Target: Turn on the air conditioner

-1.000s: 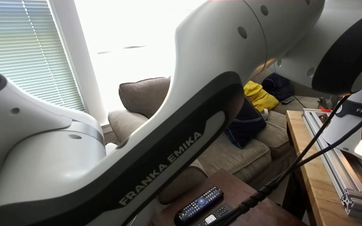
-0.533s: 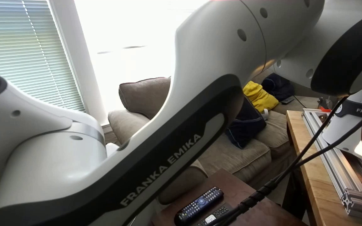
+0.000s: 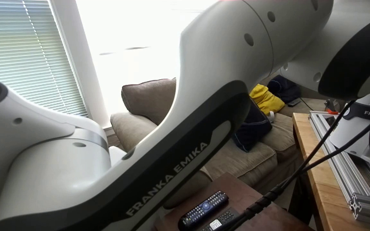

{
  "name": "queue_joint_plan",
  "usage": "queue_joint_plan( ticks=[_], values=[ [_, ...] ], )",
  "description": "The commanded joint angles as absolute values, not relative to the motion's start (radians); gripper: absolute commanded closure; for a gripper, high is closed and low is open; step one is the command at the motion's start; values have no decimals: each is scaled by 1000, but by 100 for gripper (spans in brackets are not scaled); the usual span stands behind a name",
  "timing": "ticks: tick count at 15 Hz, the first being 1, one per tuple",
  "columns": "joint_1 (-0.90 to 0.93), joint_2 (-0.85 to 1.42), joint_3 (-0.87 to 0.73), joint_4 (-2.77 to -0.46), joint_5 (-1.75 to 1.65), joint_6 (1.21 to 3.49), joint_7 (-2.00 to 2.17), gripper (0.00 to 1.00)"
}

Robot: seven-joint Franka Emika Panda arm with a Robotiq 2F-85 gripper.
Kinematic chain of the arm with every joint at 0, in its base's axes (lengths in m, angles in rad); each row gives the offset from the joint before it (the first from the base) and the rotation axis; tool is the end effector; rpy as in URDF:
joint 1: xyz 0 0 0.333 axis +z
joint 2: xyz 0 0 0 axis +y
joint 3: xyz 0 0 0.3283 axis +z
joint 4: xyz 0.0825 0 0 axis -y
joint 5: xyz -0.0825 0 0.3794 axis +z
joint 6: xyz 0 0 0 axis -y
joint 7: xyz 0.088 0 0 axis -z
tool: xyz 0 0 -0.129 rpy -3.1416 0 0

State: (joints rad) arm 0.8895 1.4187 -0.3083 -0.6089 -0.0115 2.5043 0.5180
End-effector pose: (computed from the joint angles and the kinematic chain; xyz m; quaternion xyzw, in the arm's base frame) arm 0.6116 0.5971 0.1489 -0.9400 -0.1938 -0.2792 0.0306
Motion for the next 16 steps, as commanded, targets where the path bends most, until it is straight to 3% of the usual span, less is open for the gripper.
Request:
queue_joint_plan(
  ticks=[1,16],
  values=[
    [898,1460,-328,-559,-18,2496,554,100],
    [903,1477,-372,-542,-19,2528,590,100]
  ],
)
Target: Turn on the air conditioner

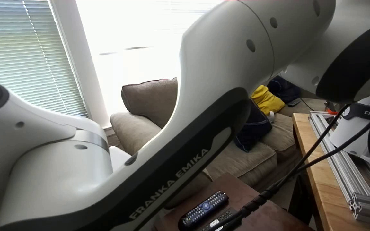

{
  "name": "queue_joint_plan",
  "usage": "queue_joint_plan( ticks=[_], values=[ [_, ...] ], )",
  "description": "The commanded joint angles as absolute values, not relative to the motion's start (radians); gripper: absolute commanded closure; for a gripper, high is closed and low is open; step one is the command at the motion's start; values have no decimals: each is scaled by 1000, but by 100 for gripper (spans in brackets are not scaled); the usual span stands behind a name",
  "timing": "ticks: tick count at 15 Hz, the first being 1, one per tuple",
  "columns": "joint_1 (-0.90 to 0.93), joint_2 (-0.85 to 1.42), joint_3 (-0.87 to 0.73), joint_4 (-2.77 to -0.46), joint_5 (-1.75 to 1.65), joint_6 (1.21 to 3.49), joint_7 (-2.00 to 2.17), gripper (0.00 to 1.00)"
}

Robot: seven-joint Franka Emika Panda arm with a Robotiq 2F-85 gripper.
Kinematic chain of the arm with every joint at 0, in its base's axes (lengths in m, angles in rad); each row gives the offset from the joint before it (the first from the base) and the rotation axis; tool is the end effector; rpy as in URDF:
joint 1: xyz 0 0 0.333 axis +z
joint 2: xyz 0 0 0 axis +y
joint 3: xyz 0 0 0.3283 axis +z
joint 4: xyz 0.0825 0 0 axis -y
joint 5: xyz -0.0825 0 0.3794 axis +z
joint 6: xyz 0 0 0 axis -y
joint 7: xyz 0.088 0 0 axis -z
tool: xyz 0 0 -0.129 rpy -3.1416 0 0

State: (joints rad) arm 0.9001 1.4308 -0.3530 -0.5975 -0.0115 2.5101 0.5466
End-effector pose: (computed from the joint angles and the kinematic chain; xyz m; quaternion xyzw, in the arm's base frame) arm 0.6140 0.5959 0.1496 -0.9367 -0.1890 -0.2940 0.0208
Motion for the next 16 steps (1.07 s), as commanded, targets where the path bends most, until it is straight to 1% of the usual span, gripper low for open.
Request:
queue_joint_plan(
  ticks=[1,16],
  values=[
    [904,1477,-375,-542,-19,2527,591,100],
    [906,1493,-386,-536,-9,2504,614,100]
  ],
)
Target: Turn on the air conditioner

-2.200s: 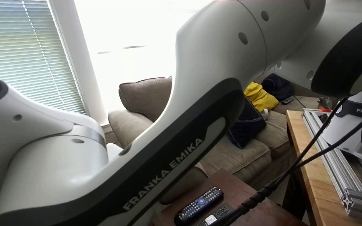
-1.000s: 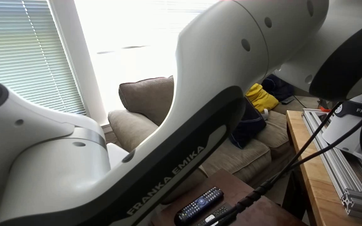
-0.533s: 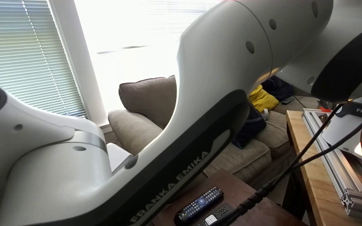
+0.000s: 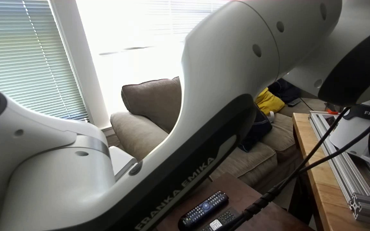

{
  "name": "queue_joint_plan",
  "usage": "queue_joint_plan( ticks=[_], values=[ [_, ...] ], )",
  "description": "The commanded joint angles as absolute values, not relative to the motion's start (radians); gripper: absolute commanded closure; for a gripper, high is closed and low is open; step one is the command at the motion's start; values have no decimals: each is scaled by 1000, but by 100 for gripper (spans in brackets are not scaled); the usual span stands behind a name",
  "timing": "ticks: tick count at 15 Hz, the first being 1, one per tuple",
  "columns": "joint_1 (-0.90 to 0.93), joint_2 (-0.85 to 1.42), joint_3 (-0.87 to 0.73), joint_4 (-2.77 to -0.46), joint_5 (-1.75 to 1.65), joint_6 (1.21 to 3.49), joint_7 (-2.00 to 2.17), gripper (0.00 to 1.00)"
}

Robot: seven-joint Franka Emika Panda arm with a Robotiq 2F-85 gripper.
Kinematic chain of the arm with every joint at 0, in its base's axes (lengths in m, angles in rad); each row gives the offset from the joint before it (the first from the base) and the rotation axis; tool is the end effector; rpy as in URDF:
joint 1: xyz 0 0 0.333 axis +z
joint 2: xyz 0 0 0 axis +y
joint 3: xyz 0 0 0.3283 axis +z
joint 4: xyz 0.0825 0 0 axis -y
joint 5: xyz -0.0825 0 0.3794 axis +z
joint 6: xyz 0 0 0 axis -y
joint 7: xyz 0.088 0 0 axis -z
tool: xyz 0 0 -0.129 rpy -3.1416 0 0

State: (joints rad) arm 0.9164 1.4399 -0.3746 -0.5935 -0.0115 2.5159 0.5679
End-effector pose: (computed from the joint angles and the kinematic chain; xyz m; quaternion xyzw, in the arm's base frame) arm 0.6080 0.6018 0.1469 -0.9347 -0.1891 -0.3004 0.0185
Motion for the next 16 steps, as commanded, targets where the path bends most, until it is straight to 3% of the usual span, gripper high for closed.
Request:
queue_joint_plan(
  ticks=[1,6,11,12,13,16],
  values=[
    [904,1490,-379,-530,-5,2524,613,100],
    [872,1366,-323,-538,34,2544,565,100],
    [797,1188,-243,-559,78,2408,469,100],
    [786,1157,-239,-562,78,2386,464,74],
    [776,1128,-235,-566,78,2367,456,73],
    [758,1046,-236,-579,67,2288,446,53]
  ],
)
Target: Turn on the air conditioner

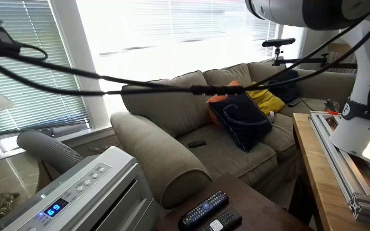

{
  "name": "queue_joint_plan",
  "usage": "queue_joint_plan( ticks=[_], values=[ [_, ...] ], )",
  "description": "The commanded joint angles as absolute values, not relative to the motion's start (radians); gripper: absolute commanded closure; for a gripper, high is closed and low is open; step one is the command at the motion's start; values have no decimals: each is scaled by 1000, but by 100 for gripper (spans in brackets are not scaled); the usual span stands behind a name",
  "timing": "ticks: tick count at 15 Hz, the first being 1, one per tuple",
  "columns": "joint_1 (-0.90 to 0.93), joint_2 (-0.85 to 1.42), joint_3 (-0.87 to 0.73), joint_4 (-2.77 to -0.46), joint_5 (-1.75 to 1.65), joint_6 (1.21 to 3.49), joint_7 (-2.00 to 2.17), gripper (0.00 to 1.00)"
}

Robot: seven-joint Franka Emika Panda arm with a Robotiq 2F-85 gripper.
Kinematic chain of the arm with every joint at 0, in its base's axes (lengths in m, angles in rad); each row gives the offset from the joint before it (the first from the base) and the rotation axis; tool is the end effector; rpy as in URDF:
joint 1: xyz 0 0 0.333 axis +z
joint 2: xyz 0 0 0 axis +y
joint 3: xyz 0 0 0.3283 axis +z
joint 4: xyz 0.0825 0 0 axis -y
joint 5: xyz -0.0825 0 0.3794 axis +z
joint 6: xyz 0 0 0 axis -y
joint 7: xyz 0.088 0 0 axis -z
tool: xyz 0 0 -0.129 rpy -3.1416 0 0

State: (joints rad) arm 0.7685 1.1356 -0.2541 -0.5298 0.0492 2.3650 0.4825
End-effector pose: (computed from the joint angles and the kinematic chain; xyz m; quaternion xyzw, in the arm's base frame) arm 0.6738 0.5467 0.4094 -0.9271 -0.1120 -0.3384 0.1159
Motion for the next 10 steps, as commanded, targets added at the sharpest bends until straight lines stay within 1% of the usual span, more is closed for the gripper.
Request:
queue_joint_plan(
  ticks=[1,7,8,10],
  values=[
    [755,1021,-241,-584,64,2254,451,47],
    [729,891,-238,-598,73,2082,463,4],
    [724,871,-234,-603,77,2063,462,1],
    [713,833,-230,-613,84,2029,458,0]
  ],
)
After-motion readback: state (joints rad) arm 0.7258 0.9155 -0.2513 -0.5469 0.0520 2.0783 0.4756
